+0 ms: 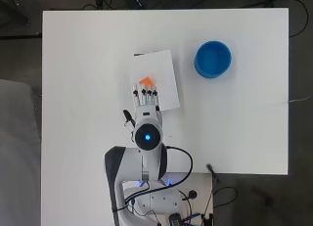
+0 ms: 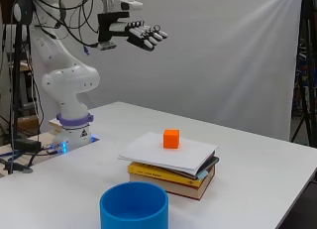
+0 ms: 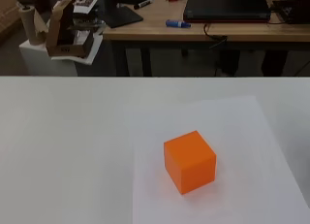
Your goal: Teleoperate dual arm-hand system to pick and place objects
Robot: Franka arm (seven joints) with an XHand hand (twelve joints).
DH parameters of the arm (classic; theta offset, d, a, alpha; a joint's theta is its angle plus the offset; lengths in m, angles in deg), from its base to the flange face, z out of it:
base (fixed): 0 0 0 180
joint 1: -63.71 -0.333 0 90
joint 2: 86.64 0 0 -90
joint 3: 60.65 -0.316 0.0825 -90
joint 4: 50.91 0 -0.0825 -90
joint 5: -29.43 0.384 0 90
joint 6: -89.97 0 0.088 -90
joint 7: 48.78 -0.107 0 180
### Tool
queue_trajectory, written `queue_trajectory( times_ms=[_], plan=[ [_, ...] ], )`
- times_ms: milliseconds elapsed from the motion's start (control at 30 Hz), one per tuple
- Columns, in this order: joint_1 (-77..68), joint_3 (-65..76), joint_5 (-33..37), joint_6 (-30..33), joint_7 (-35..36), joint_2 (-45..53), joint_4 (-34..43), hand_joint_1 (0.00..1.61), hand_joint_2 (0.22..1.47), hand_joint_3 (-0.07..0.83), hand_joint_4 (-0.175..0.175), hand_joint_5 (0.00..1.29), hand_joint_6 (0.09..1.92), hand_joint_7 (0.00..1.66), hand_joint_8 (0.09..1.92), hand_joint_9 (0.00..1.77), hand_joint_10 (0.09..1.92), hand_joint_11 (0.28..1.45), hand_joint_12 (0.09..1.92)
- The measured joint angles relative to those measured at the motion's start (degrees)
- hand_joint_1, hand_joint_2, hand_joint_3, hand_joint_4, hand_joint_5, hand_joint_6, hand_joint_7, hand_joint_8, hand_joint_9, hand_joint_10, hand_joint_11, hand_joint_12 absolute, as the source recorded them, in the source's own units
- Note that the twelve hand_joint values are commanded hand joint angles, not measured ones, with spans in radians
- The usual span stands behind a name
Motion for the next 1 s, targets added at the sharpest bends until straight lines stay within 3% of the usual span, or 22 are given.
queue_trajectory(
  times_ms=[167,300,667,1000],
  plan=[
    [0.3,4.2,1.4,2.8,0.3,-1.0,0.1,0.45,1.01,-0.017,0.1,0.11,0.09,0.15,0.09,0.3,0.09,0.42,0.09],
    [0.3,4.4,2.0,5.8,0.5,1.4,-0.4,0.45,1.0,-0.004,0.101,0.21,0.09,0.24,0.09,0.39,0.09,0.46,0.09],
    [-0.3,4.1,6.7,33.7,8.1,3.8,-17.4,0.41,0.97,-0.01,0.065,0.22,0.09,0.27,0.09,0.41,0.09,0.48,0.09],
    [-1.1,4.2,13.2,42.9,11.5,14.5,-21.9,0.44,0.96,-0.007,0.063,0.2,0.09,0.25,0.09,0.38,0.09,0.49,0.09]
  ],
)
